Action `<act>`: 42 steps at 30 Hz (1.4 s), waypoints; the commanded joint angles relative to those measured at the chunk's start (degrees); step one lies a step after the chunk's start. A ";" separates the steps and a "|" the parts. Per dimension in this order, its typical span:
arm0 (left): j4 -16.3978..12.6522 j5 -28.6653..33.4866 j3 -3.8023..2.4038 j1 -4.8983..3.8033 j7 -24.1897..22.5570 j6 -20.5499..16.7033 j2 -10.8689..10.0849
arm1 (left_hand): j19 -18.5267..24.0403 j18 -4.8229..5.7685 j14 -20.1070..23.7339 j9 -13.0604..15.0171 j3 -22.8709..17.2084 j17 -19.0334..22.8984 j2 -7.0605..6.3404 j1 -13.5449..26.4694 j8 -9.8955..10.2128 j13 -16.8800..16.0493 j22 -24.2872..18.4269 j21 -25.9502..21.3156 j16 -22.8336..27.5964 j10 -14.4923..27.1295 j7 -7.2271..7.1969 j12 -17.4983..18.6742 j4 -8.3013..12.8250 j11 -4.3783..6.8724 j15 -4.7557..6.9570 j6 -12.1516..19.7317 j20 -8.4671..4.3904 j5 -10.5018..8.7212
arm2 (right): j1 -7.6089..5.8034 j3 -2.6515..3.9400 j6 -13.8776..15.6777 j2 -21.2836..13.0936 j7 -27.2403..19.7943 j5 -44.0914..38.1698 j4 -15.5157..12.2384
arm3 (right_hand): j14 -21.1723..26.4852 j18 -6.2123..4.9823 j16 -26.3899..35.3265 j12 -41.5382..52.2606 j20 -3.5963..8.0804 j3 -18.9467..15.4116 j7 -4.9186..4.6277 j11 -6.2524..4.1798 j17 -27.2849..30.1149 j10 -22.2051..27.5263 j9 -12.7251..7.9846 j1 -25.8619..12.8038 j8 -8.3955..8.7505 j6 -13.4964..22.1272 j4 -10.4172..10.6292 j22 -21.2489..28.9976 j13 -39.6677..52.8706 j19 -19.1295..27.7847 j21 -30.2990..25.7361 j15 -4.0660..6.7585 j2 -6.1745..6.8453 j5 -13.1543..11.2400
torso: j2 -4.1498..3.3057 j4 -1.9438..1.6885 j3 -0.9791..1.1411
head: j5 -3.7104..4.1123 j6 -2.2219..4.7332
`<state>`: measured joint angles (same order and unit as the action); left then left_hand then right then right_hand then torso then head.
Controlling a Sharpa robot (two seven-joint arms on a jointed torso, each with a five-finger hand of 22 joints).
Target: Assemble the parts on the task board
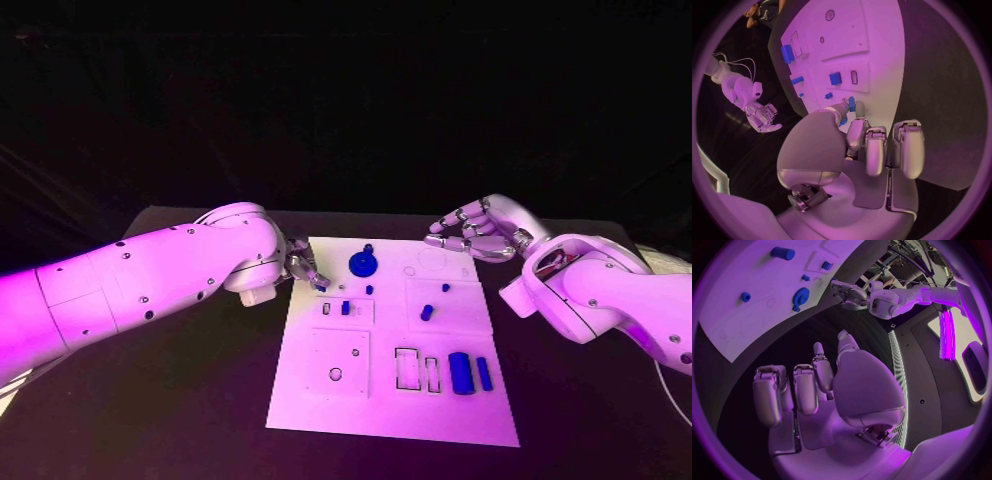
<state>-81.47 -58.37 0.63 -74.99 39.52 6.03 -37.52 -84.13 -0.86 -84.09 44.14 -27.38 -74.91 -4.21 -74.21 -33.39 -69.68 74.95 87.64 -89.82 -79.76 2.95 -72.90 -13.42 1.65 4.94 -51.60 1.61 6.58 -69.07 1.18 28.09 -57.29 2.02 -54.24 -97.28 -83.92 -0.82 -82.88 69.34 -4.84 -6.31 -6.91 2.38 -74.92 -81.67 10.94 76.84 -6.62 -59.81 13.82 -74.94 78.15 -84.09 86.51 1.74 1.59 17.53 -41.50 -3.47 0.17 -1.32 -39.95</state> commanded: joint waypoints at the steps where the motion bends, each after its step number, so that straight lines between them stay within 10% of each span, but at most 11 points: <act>1: -2.46 -1.45 0.13 0.60 -0.37 -4.73 -0.93 | -4.63 0.17 -5.91 0.17 -6.96 -15.09 -0.53 0.51 -0.49 0.08 13.35 -0.01 -0.18 -0.37 -0.68 0.18 6.29 0.14 -0.13 -0.46 -0.29 0.14 | 0.09 0.00 -0.92 0.06 -0.36 -0.08 0.03 | -3.55 -0.91 0.28 -0.24 0.22 -0.38 0.00 -0.27 -3.11 -0.07 0.08 -0.20 0.21 0.43 0.08 -8.84 -0.64 -0.69 -0.24 0.10 -0.56 0.23 | 0.03 -0.11 -0.01 | -0.10 -0.13; 17: -5.81 -6.53 0.35 3.17 -0.48 -5.61 -2.15 | -4.68 0.20 -5.91 0.37 -8.33 -15.09 -1.13 1.03 -0.83 0.42 13.42 0.05 -0.18 -0.38 -0.74 0.43 6.73 0.22 -0.07 -0.48 -0.37 0.15 | 0.37 0.00 -1.06 0.14 -0.51 -0.07 0.10 | -3.54 -0.93 0.33 -0.29 0.21 -0.44 0.00 -0.27 -3.04 -0.05 0.11 -0.24 0.21 0.44 0.10 -8.77 -0.67 -0.63 -0.28 0.10 -0.56 0.25 | -0.12 0.04 -0.02 | -0.18 -0.41; 42: -4.62 -7.91 0.35 3.53 0.14 -0.21 -1.26 | -4.66 0.18 -5.91 0.45 -9.13 -15.09 -1.84 1.31 -0.97 0.78 13.39 -0.01 -0.18 -0.29 -0.76 0.71 7.22 0.22 -0.08 -0.36 -0.42 -0.16 | 0.51 0.00 -1.10 0.15 -0.74 0.13 0.11 | -3.52 -0.96 0.39 -0.39 0.21 -0.47 0.00 -0.26 -2.95 -0.01 0.14 -0.26 0.22 0.45 0.12 -8.67 -0.73 -0.55 -0.35 0.10 -0.57 0.26 | -0.04 0.05 0.09 | -0.15 -1.08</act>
<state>-86.14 -65.78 0.97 -71.49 39.66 3.71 -38.91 -84.13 -0.86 -84.08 44.55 -30.77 -74.94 -5.89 -72.51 -34.03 -68.95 74.93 87.64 -89.82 -79.95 2.96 -72.34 -11.76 1.84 4.93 -51.62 1.61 6.09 -68.61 1.17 27.71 -57.19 1.89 -54.00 -97.14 -83.92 -0.82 -82.88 69.18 -4.84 -6.47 -6.91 2.48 -74.90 -81.57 10.98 76.59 -6.62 -59.82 13.98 -74.91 78.15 -84.09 86.53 1.74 1.36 17.52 -41.56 -3.39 0.23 -1.48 -40.96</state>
